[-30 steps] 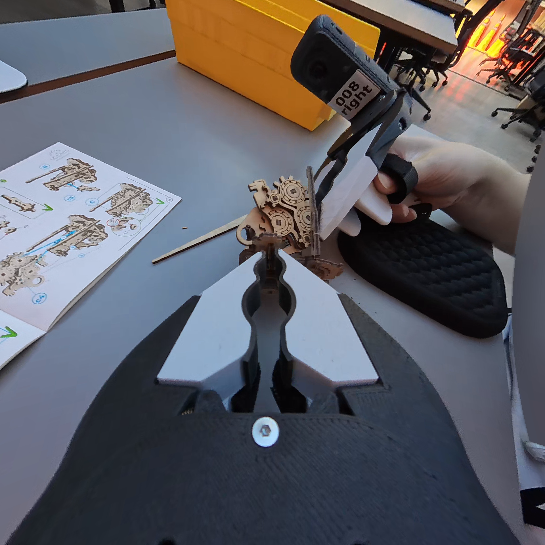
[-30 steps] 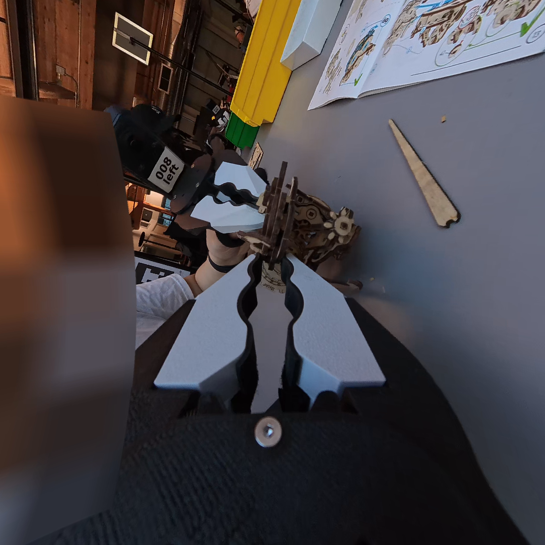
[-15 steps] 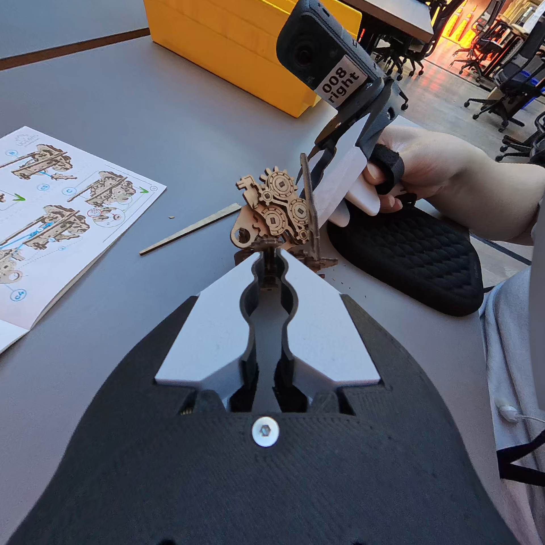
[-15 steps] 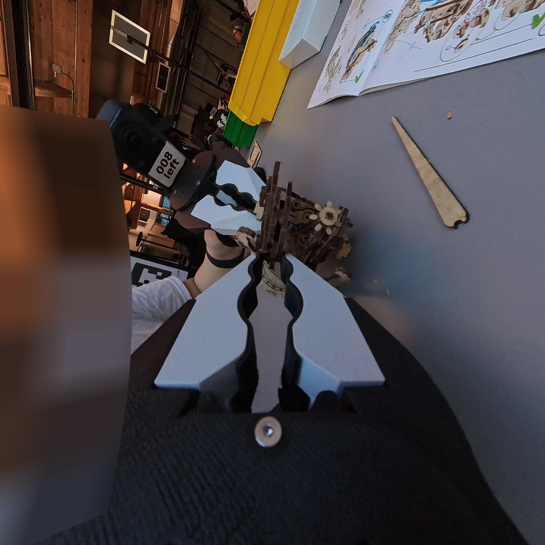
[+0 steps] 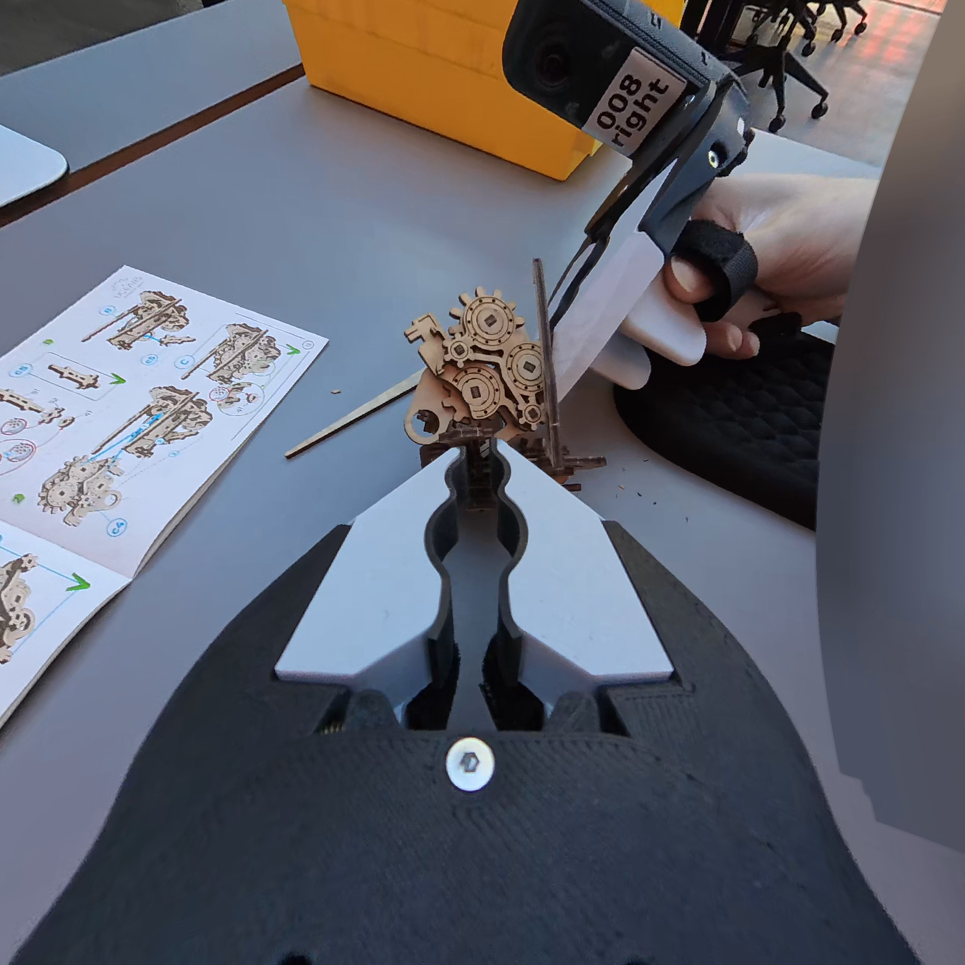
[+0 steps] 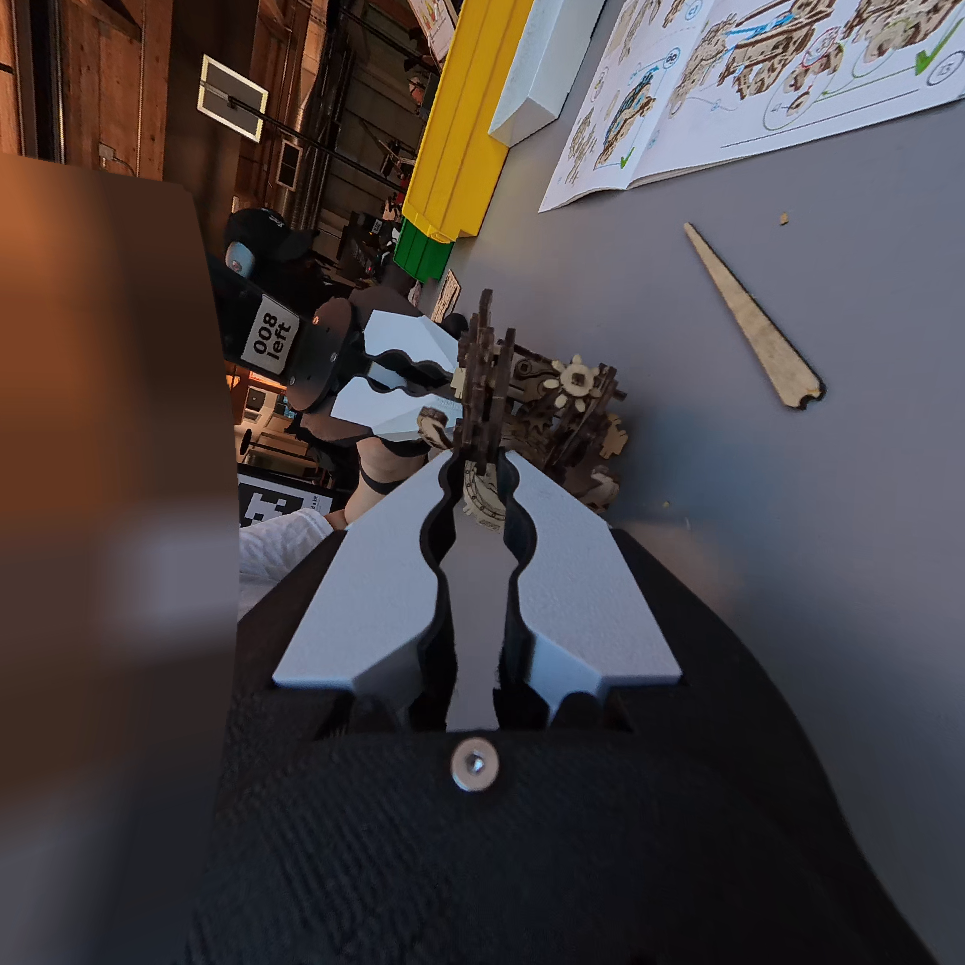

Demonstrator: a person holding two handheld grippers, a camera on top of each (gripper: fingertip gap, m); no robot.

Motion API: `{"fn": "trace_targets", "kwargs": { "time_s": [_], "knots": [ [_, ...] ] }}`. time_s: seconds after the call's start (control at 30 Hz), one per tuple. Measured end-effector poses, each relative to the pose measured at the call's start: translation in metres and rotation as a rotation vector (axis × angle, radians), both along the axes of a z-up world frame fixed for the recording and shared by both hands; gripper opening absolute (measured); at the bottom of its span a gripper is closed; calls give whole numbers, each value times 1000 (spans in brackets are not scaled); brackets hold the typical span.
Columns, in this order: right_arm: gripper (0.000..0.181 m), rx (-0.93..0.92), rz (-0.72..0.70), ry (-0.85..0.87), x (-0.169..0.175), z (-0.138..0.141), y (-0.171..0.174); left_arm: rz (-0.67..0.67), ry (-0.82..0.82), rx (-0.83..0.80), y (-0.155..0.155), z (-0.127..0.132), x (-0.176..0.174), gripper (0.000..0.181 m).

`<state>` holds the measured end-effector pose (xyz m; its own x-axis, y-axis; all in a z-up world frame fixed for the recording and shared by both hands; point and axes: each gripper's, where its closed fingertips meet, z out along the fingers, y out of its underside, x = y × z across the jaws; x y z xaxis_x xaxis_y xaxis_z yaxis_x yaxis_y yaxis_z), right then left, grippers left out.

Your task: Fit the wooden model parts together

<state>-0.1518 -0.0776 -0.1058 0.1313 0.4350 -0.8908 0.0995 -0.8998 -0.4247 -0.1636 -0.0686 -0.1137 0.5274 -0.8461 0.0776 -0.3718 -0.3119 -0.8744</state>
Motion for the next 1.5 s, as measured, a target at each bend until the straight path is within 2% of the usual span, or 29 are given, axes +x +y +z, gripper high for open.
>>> {"fn": "trace_targets", "kwargs": {
  "time_s": [0.53, 0.97, 1.33, 1.5],
  "knots": [
    [10, 78, -35, -29, -3, -1, 3, 140, -50, -24, 4, -1, -3, 3],
    [11, 203, -87, -85, -7, 0, 6, 198, -115, -95, 6, -3, -3, 3],
    [9, 361, -42, -166, -8, -4, 4, 210, -205, -183, 6, -6, -4, 2],
    [8, 351, -77, -158, -8, -3, 7, 218, -215, -180, 7, -6, -3, 2]
  ]
}}
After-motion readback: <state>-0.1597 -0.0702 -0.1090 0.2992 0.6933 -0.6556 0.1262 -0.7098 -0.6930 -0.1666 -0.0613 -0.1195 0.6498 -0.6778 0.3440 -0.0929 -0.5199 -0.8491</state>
